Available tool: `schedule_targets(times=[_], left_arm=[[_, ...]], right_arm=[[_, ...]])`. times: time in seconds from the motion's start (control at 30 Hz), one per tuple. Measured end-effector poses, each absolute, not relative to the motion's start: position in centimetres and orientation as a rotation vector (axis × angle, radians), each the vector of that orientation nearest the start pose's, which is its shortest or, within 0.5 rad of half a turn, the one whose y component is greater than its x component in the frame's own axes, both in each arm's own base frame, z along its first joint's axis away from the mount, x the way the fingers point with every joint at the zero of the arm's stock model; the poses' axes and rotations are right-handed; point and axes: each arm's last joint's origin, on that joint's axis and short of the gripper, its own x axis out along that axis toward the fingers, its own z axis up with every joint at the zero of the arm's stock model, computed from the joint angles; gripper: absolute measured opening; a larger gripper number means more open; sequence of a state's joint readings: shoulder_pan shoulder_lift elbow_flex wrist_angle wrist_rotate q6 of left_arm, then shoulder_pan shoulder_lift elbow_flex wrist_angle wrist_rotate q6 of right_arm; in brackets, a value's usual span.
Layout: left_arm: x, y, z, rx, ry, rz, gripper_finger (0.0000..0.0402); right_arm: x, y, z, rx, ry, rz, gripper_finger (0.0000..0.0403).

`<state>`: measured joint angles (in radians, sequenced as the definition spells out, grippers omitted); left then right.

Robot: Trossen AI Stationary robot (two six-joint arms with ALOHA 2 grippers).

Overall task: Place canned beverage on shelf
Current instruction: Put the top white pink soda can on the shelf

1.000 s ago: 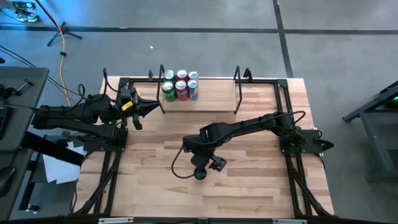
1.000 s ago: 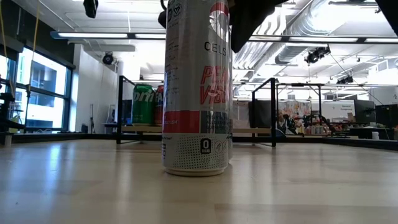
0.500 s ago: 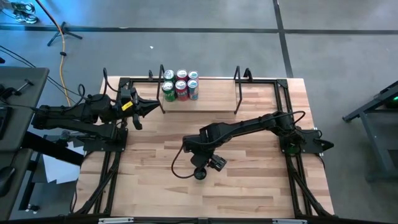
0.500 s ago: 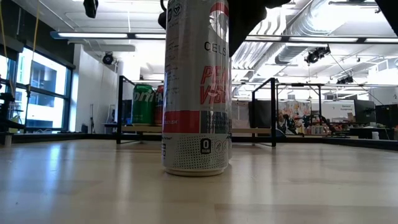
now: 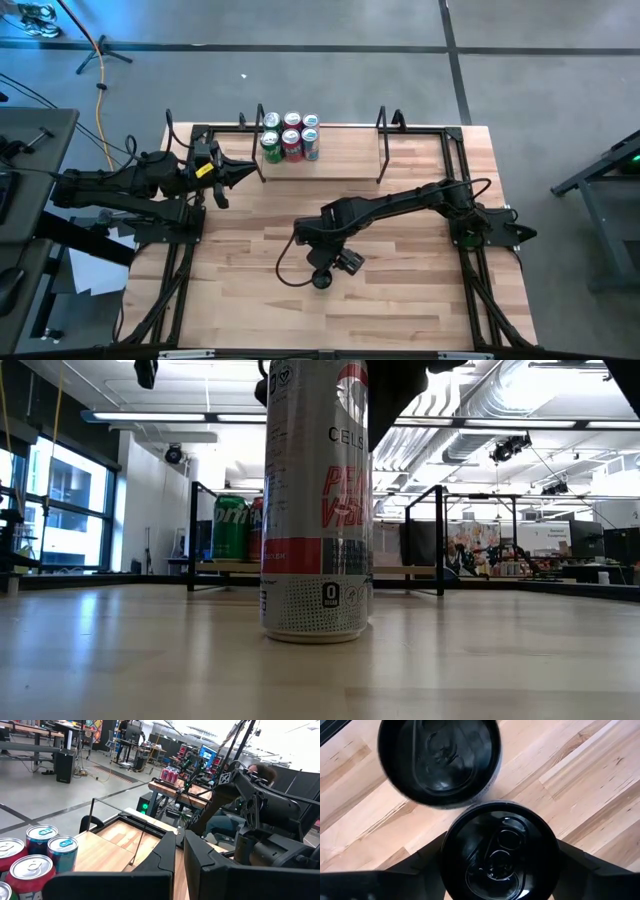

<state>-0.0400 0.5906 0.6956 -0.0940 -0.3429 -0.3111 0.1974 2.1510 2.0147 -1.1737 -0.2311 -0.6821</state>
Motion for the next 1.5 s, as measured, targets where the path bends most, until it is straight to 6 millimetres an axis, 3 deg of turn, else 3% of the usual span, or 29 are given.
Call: schedule_targets(times=[0.17, 0.3, 0.53, 0.67, 0.83, 1.0, 1.23, 1.5], left_arm=[[13.3, 0.4, 33.7, -0.311, -0.058, 0.299, 0.0000], [13.3, 0.4, 33.7, -0.311, -0.058, 0.299, 0.0000], [13.3, 0.4, 33.7, -0.311, -0.058, 0.299, 0.0000], [13.3, 0.4, 33.7, -0.311, -0.057, 0.299, 0.0000], [13.3, 0.4, 33.6, -0.310, -0.051, 0.300, 0.0000], [13.3, 0.4, 33.6, -0.308, -0.044, 0.301, 0.0000], [13.3, 0.4, 33.6, -0.331, -0.048, 0.301, 0.0000], [13.3, 0.4, 33.6, -0.335, -0.048, 0.301, 0.0000]], right_arm=[[42.0, 8.5, 26.6, -0.560, 1.257, 0.801, 0.0248], [41.2, 6.8, 27.9, -0.547, 1.346, 0.743, 0.0248], [39.5, 3.3, 29.1, -0.359, 1.493, 0.597, 0.0248], [38.3, 2.4, 29.2, -0.300, 1.528, 0.555, 0.0248], [35.1, 2.3, 28.4, -0.243, 1.620, 0.528, 0.0248], [29.8, 2.5, 27.6, -0.138, 1.689, 0.426, 0.0248], [23.6, 3.7, 28.0, 0.069, 1.392, 0.207, 0.0248], [23.0, 3.9, 29.7, 0.238, 0.598, -0.127, 0.0248]])
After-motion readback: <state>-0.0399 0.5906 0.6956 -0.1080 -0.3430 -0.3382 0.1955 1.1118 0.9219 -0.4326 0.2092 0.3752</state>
